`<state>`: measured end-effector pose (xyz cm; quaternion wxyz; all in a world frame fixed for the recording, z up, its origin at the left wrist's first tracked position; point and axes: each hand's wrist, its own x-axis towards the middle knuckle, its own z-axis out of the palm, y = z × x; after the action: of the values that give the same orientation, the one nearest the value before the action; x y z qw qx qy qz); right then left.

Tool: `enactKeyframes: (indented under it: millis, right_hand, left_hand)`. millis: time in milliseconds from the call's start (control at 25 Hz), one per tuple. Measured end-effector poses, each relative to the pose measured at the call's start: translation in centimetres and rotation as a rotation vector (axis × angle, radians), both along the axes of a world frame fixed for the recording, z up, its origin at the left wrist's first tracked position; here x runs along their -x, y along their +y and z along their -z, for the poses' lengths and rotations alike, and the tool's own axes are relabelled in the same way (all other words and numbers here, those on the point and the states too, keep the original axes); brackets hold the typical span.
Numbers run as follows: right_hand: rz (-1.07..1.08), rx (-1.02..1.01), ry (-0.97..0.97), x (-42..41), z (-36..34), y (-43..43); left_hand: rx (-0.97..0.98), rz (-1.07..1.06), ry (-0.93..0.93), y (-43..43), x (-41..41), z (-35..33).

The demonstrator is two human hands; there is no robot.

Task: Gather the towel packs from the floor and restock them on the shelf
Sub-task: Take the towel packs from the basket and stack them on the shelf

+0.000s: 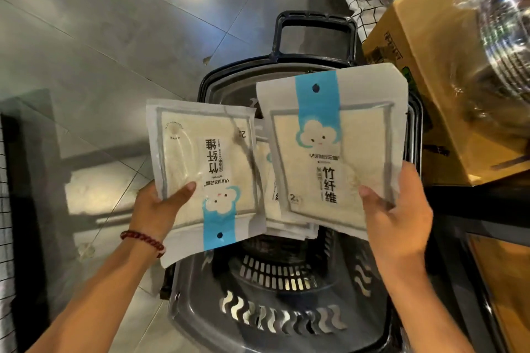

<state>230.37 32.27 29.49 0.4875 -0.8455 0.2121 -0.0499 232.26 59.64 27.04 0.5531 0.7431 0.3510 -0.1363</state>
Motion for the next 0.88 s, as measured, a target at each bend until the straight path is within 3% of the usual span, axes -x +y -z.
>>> enactKeyframes:
  millis: [200,440,600,680,800,880]
  right_hand:
    - [-0.163,-0.356,0.192,0.6,0.8,2.9]
    - [-0.122,-0.385,0.300,0.3,3.6,6.5]
    - [-0.092,-0.433,0.348,-0.9,6.4,6.9]
    - [0.009,-0.371,0.381,-1.1,9.2,5.6]
    - [0.071,0.028,0.515,-0.6,13.9,3.7]
    - [0.015,0.162,0.681,-0.5,16.0,3.5]
  left_hand:
    - [0.104,0.027,-0.037,-1.6,0.3,-0.3]
    - [0.358,-0.028,0.006,-2.3,0.7,-0.3]
    - [0.264,-0.047,-0.017,-1.7,0.5,0.5]
    - [0.160,-0.065,-0.031,-0.9,0.0,1.1]
    - [0.096,-0.049,-0.053,-0.1,-0.5,1.9]
    - [0.066,-0.015,-0.056,0.3,-0.6,2.5]
